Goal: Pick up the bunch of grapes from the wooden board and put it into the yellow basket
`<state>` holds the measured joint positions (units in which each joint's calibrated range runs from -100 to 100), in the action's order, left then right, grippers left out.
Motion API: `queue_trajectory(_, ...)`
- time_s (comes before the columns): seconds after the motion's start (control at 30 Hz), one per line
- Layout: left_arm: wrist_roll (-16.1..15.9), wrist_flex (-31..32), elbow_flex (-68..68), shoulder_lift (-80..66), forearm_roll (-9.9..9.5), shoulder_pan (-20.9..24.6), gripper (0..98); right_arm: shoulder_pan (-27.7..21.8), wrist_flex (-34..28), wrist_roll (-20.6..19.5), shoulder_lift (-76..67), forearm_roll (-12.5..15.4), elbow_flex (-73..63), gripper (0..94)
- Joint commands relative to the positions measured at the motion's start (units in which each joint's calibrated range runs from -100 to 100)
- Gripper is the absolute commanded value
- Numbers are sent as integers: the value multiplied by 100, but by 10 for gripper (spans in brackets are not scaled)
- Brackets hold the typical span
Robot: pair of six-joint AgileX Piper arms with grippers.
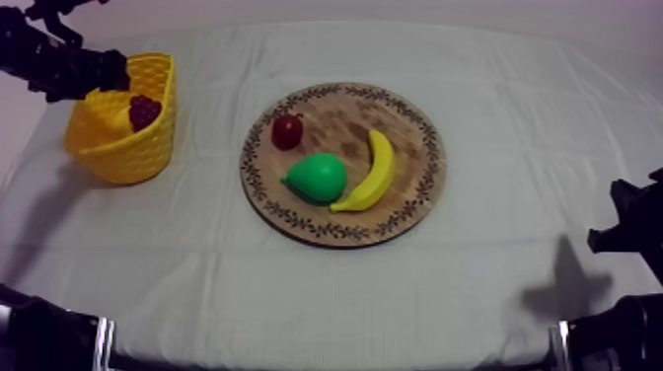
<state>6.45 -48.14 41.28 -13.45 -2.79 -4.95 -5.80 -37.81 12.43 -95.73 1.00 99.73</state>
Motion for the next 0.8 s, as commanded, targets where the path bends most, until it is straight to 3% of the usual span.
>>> queue_trajectory(0.0,-14,85,303,-692,29,-22,564,-2,-1,0,-2,0,4,2)
queue_trajectory(0.17,22,354,961,-1651,120,-28,311,-2,-1,0,-2,0,4,2)
queue_trajectory(0.27,-51,476,1328,-2192,273,6,127,-2,-1,0,-2,0,4,2)
queue_trajectory(0.33,-158,668,1646,-2582,390,21,62,-2,-1,0,-2,0,4,2)
queue_trajectory(0.57,-506,1121,2960,-4187,562,194,5,-2,-1,0,-2,0,4,2)
queue_trajectory(0.67,-604,1178,3503,-4982,558,279,2,-2,-1,0,-2,0,4,2)
queue_trajectory(0.77,-524,1207,3957,-5687,427,217,1,-2,-1,0,-2,0,4,2)
